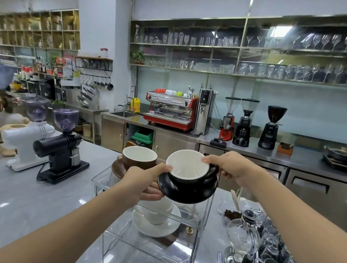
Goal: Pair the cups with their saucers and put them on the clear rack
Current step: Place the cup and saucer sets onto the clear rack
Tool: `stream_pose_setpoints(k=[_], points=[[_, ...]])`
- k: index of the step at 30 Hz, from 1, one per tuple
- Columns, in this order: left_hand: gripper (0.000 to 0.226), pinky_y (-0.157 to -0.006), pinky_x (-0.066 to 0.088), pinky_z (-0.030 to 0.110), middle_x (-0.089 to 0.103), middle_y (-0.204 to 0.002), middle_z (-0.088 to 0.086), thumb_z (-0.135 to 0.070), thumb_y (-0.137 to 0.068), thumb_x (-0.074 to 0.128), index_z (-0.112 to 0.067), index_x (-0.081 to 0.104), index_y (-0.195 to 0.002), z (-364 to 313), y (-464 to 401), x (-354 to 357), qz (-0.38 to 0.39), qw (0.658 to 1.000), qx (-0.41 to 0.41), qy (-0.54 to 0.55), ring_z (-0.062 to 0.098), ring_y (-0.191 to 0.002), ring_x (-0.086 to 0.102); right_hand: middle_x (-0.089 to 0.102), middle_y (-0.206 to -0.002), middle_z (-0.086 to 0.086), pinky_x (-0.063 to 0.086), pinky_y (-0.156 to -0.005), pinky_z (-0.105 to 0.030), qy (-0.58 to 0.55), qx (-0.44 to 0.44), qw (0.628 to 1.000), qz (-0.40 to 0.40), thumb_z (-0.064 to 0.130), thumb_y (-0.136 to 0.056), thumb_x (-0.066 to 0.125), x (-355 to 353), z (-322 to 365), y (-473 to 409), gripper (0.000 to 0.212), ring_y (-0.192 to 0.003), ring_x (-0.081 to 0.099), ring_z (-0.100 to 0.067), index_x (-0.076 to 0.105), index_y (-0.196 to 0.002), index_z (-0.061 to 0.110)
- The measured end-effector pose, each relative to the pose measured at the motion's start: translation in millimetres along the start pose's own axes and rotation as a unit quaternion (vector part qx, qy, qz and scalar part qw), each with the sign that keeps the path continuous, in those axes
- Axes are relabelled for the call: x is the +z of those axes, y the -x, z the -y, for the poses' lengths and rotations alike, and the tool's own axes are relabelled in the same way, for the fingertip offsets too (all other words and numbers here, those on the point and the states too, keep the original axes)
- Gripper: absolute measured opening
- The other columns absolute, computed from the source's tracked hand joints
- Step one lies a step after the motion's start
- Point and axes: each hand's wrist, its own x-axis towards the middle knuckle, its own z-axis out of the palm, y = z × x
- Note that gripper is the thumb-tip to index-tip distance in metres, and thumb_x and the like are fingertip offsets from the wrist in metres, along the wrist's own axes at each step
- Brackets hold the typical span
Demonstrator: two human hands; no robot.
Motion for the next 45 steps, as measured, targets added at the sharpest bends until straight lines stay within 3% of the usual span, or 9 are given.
stream_pose_setpoints(k=[5, 12, 21, 25, 34, 37, 40, 42, 45], points=[[0.059, -0.049, 0.059, 0.027, 0.079, -0.074, 0.019, -0.047, -0.073, 0.085, 0.004, 0.07, -0.099, 0.4, -6.0, 2.0, 0.011, 0.999, -0.034, -0.041, 0.025, -0.06, 0.078, 0.043, -0.056, 0.0, 0.024, -0.047, -0.025, 0.022, 0.03, 0.999, 0.017, 0.058, -0.043, 0.081, 0.2, -6.3, -17.3, 0.056, -0.05, 0.029, -0.012, 0.063, -0.071, 0.013], [0.068, -0.051, 0.061, 0.029, 0.079, -0.076, 0.02, -0.055, -0.072, 0.082, 0.004, 0.07, -0.103, -7.9, -13.5, 4.3, 0.038, 0.99, -0.078, -0.107, 0.023, -0.058, 0.077, 0.041, -0.04, 0.005, 0.022, -0.042, -0.023, 0.044, 0.063, 0.997, 0.018, 0.049, -0.074, 0.078, 1.3, -16.9, -35.3, 0.042, -0.046, 0.028, -0.013, 0.057, -0.065, 0.014], [0.069, -0.052, 0.062, 0.03, 0.079, -0.079, 0.022, -0.057, -0.074, 0.081, 0.006, 0.069, -0.1, -10.4, -17.5, 2.8, 0.041, 0.984, -0.103, -0.142, 0.024, -0.062, 0.078, 0.048, -0.033, 0.009, 0.024, -0.031, -0.015, 0.059, 0.063, 0.996, 0.023, 0.045, -0.083, 0.075, 7.9, -17.9, -39.4, 0.038, -0.026, 0.031, -0.005, 0.06, -0.072, 0.011], [0.068, -0.051, 0.062, 0.029, 0.079, -0.08, 0.023, -0.058, -0.077, 0.079, 0.007, 0.068, -0.097, -11.9, -14.3, 1.7, 0.045, 0.982, -0.108, -0.15, 0.023, -0.06, 0.078, 0.047, -0.032, 0.01, 0.026, -0.033, -0.017, 0.073, 0.063, 0.995, 0.023, 0.046, -0.084, 0.073, 11.1, -16.8, -40.6, 0.039, -0.029, 0.031, -0.006, 0.06, -0.071, 0.011], [0.069, -0.057, 0.065, 0.03, 0.079, -0.081, 0.022, -0.059, -0.08, 0.075, 0.007, 0.069, -0.099, -18.9, -11.9, -0.6, 0.04, 0.977, -0.098, -0.186, 0.022, -0.057, 0.076, 0.05, -0.06, -0.002, 0.026, -0.052, -0.025, 0.06, 0.077, 0.995, 0.036, 0.047, -0.083, 0.072, 16.9, -21.9, -47.4, 0.038, -0.051, 0.033, -0.012, 0.065, -0.086, 0.01], [0.073, -0.061, 0.065, 0.031, 0.08, -0.081, 0.021, -0.063, -0.079, 0.073, 0.008, 0.071, -0.099, -19.3, -12.7, -0.7, 0.037, 0.972, -0.093, -0.211, 0.022, -0.059, 0.076, 0.048, -0.056, -0.001, 0.027, -0.048, -0.024, 0.081, 0.068, 0.994, 0.027, 0.05, -0.084, 0.07, 17.9, -20.0, -44.5, 0.04, -0.049, 0.033, -0.013, 0.062, -0.08, 0.011], [0.074, -0.052, 0.063, 0.028, 0.079, -0.074, 0.018, -0.064, -0.079, 0.072, 0.008, 0.072, -0.096, -20.3, -12.2, 0.0, 0.018, 0.966, -0.074, -0.248, 0.022, -0.055, 0.075, 0.05, -0.055, 0.001, 0.03, -0.045, -0.024, 0.134, 0.051, 0.99, -0.003, 0.055, -0.084, 0.068, 17.0, -14.1, -36.5, 0.046, -0.047, 0.039, -0.014, 0.057, -0.071, 0.012], [0.07, -0.042, 0.056, 0.025, 0.075, -0.062, 0.013, -0.063, -0.08, 0.072, 0.007, 0.067, -0.085, -21.1, -12.1, 0.0, 0.008, 0.964, -0.049, -0.263, 0.02, -0.045, 0.07, 0.056, -0.066, -0.001, 0.032, -0.046, -0.024, 0.141, 0.039, 0.989, -0.016, 0.055, -0.084, 0.066, 15.1, -10.2, -30.2, 0.048, -0.054, 0.045, -0.015, 0.063, -0.082, 0.007], [0.066, -0.042, 0.054, 0.024, 0.073, -0.054, 0.01, -0.063, -0.08, 0.072, 0.002, 0.065, -0.078, -23.1, -9.2, 1.7, -0.019, 0.952, 0.017, -0.305, 0.017, -0.041, 0.068, 0.066, -0.081, -0.007, 0.043, -0.053, -0.028, 0.145, 0.009, 0.989, -0.035, 0.046, -0.088, 0.064, 9.0, -7.3, -20.7, 0.051, -0.062, 0.05, -0.016, 0.073, -0.099, -0.003]])
